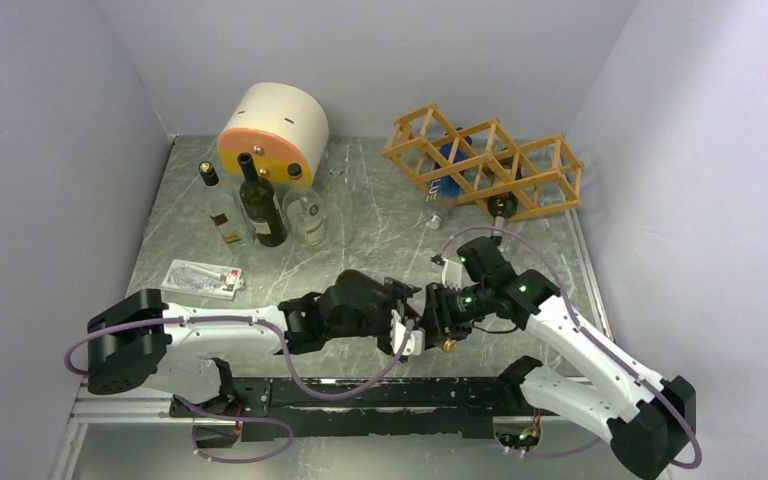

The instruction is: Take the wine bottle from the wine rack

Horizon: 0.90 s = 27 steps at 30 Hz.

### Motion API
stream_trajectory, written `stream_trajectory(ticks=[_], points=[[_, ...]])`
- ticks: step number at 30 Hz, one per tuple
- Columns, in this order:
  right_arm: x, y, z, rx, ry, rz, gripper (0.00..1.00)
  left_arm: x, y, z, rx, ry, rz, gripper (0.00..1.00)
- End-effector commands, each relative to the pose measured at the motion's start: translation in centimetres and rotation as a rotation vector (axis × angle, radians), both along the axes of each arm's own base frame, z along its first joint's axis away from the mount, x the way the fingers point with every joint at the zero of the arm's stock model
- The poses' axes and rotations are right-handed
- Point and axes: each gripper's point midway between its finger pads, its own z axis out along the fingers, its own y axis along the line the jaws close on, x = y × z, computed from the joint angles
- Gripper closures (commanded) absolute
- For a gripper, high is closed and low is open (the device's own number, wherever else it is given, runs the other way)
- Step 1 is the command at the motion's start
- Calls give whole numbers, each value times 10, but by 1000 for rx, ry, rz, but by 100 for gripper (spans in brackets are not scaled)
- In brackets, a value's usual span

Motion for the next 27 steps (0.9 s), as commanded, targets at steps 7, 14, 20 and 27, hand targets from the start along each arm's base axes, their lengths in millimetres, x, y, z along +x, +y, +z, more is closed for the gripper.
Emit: stream_trajectory(ticks=[7,14,20,27], points=[[18,47,73,248,-380,186,100,9,0,-3,25,-65,44,51],[32,22,71,110,-462,35,52,13,-3,6,-18,-16,96,92],[53,-16,91,-19,-594,-180,21,26,-6,24,-90,70,206,93],[84,-19,114,3,-683,-348,18,52,-1,52,-208,224,343,93]])
